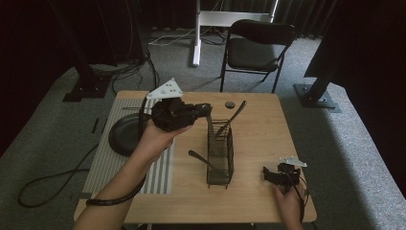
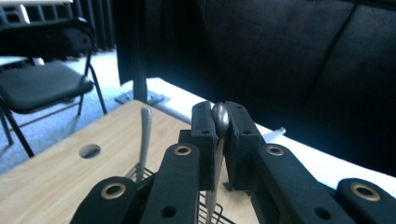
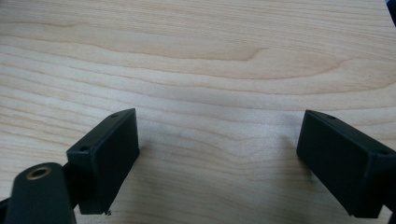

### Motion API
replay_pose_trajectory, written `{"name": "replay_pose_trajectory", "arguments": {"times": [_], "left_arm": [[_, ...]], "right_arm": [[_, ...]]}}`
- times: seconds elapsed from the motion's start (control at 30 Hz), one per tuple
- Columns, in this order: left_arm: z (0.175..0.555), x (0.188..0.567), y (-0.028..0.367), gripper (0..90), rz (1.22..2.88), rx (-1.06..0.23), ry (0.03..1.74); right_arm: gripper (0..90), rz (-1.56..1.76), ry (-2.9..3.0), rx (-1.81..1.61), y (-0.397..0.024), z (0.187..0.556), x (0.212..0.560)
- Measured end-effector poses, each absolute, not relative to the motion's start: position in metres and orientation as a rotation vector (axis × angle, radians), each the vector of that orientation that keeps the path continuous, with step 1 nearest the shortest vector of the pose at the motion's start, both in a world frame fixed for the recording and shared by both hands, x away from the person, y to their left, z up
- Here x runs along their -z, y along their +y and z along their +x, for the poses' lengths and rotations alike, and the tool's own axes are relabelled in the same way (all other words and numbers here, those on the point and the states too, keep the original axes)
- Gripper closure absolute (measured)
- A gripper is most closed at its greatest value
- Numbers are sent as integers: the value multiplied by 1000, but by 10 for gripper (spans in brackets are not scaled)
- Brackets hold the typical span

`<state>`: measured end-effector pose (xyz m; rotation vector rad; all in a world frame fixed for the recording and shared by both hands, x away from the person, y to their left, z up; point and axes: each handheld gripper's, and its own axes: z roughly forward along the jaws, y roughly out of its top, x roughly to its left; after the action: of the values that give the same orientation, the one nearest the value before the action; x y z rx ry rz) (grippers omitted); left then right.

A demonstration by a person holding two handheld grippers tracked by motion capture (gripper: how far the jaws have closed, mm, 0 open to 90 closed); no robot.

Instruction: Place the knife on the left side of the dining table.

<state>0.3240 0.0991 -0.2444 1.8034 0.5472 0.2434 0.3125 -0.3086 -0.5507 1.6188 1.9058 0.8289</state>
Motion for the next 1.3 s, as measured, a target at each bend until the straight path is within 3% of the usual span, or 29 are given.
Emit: {"name": "replay_pose_trajectory", "arguments": {"times": [0.33,0.6,0.9,1.3], "left_arm": [[317,223,137,841,1757,-334,596],[314,228,165,840,1754,-375,650],[310,255,199,840,1752,-401,739],[309,320,233,840,1769,-366,897]], "right_arm": [[120,1617,1905,-829,-309,313,551],[120,1617,1906,-828,-309,312,551],[120,1617,1907,-827,-309,312,551],[120,1619,1906,-828,-309,312,551]]}}
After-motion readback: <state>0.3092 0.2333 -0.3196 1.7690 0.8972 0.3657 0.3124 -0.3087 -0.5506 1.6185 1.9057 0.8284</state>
